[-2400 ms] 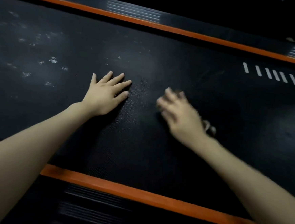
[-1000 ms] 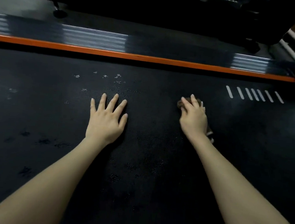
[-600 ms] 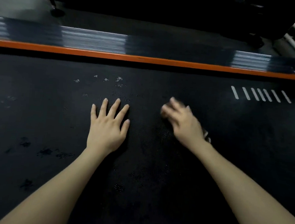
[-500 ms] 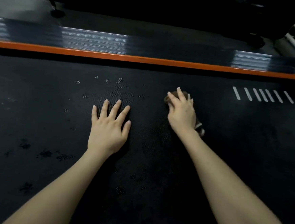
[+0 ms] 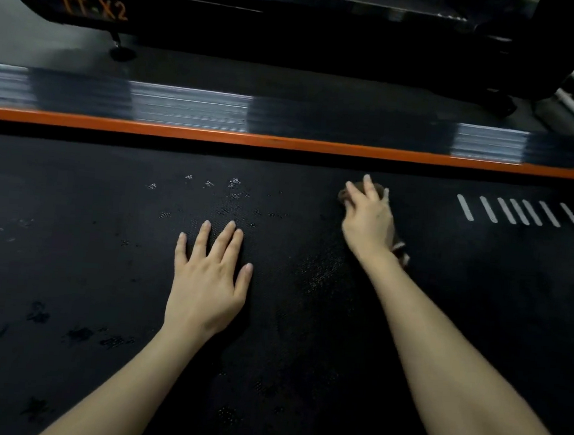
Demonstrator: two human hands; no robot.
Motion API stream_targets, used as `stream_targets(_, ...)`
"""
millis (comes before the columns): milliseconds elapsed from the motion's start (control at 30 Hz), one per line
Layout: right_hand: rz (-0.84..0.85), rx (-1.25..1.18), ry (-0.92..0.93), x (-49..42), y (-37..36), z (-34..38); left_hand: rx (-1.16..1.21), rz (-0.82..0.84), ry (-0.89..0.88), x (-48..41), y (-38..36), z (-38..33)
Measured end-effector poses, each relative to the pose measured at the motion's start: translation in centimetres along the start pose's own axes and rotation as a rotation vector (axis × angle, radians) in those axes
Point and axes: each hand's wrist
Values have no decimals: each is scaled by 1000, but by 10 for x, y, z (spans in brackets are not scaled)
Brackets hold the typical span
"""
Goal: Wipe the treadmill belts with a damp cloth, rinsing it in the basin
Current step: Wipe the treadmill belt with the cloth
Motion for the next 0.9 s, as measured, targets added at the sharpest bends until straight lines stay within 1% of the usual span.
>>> stream_targets(33, 4, -2, 64, 3, -9, 15, 3, 3, -1, 0, 1, 0)
stream_targets(67, 20, -22, 179, 11, -17, 31, 6, 4, -2, 0, 1, 0)
stream_targets(133, 104, -51, 445, 40, -28, 54, 7, 6, -5, 0, 2, 1)
stream_targets(167, 162, -63, 541, 55, -28, 57, 5, 7, -8, 0, 2, 1)
stream_targets(233, 232, -82, 675, 63, -17, 50, 5, 8, -10, 0, 1, 2)
stream_targets(267, 221, -63, 722, 56, -13, 42, 5, 8, -11, 0, 1, 2)
stream_targets(300, 188, -32, 720, 45, -11, 34, 5, 9, -12, -1, 1, 2)
stream_targets(333, 146, 1, 640, 27, -11, 26, 7, 10, -10, -1, 0, 2)
stream_targets(433, 48, 7, 170, -20, -16, 24, 8, 0, -4, -1, -1, 1)
stream_targets(467, 27, 11, 95, -23, -22, 37, 11, -3, -4, -1, -1, 1)
stream_targets(500, 13, 23, 116, -21, -31, 54, 15, -2, -6, -1, 0, 0)
stream_targets(533, 20, 26, 205, -15, -40, 73, 21, -2, -10, -1, 1, 0)
stream_targets(600, 102, -16, 417, 3, -53, 106, 24, 8, -16, -2, 3, 0)
stream_targets(633, 154, -31, 478, 10, -55, 114, 24, 15, -20, -1, 3, 0)
stream_targets(667, 189, -28, 530, 10, -52, 114, 26, 15, -23, -1, 4, 1)
stream_targets(733, 187, 30, 583, -5, -44, 95, 34, 3, -26, -1, 4, 2)
stream_targets(767, 156, 55, 545, -14, -41, 79, 36, 0, -29, -1, 4, 3)
stream_targets(800, 111, 71, 451, -25, -38, 59, 37, -1, -30, 0, 3, 3)
stream_targets(900, 13, 104, 83, -51, -22, 9, 41, -9, -27, 0, 2, 2)
Point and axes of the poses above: each hand's wrist, its own x-axis away from the middle knuckle, its own y-axis out of the back of the hand, z = x × y, and after that the axes turned 1 degree about x, right-handed
